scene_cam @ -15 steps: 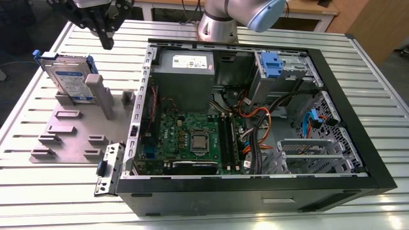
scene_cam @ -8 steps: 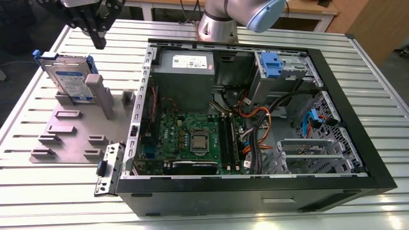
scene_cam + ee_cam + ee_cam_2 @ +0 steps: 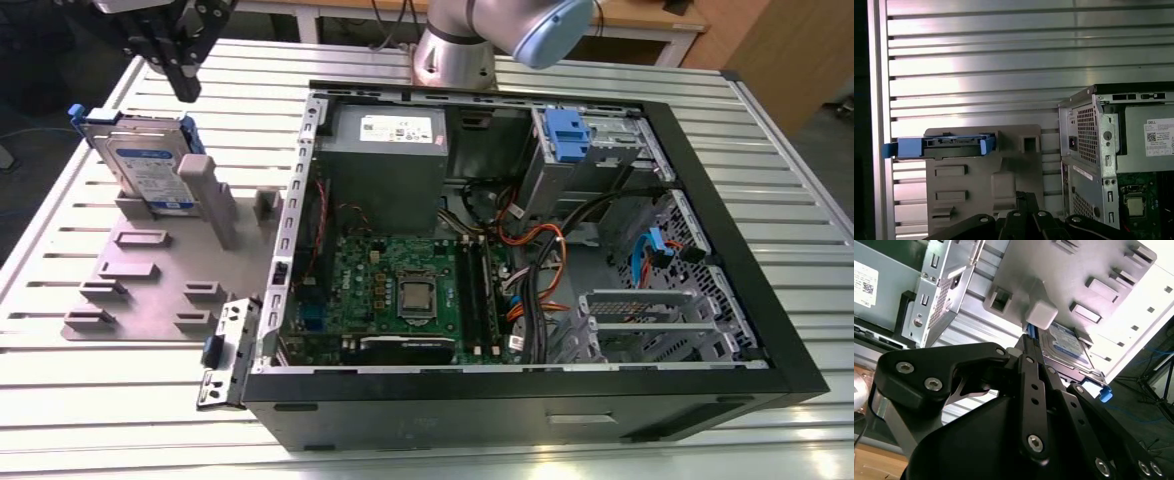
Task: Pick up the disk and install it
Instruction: 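Reach for the disk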
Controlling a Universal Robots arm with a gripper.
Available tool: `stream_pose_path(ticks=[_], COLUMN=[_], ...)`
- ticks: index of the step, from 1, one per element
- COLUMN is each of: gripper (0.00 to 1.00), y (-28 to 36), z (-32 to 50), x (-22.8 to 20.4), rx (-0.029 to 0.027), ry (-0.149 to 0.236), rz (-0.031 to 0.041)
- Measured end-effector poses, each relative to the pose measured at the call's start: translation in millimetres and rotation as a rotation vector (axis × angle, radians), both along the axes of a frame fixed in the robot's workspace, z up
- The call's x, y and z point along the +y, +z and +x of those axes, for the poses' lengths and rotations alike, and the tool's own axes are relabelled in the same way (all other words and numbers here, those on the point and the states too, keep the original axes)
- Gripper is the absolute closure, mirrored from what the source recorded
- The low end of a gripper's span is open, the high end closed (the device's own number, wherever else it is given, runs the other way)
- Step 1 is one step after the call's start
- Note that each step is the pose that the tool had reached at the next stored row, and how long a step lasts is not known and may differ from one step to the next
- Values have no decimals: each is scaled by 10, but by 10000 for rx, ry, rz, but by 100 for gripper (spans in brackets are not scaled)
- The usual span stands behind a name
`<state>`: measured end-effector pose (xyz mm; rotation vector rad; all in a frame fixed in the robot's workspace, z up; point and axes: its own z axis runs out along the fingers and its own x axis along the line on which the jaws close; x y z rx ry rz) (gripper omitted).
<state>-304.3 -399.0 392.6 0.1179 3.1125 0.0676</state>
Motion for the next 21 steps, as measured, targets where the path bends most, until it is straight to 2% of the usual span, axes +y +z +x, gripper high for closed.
stream_pose_path(ticks=[11, 21], gripper=[89, 89], y=[-1, -1], z=[-228, -401], x=[0, 0], rx=[-1, 1], ry=[0, -1], rz=[1, 0])
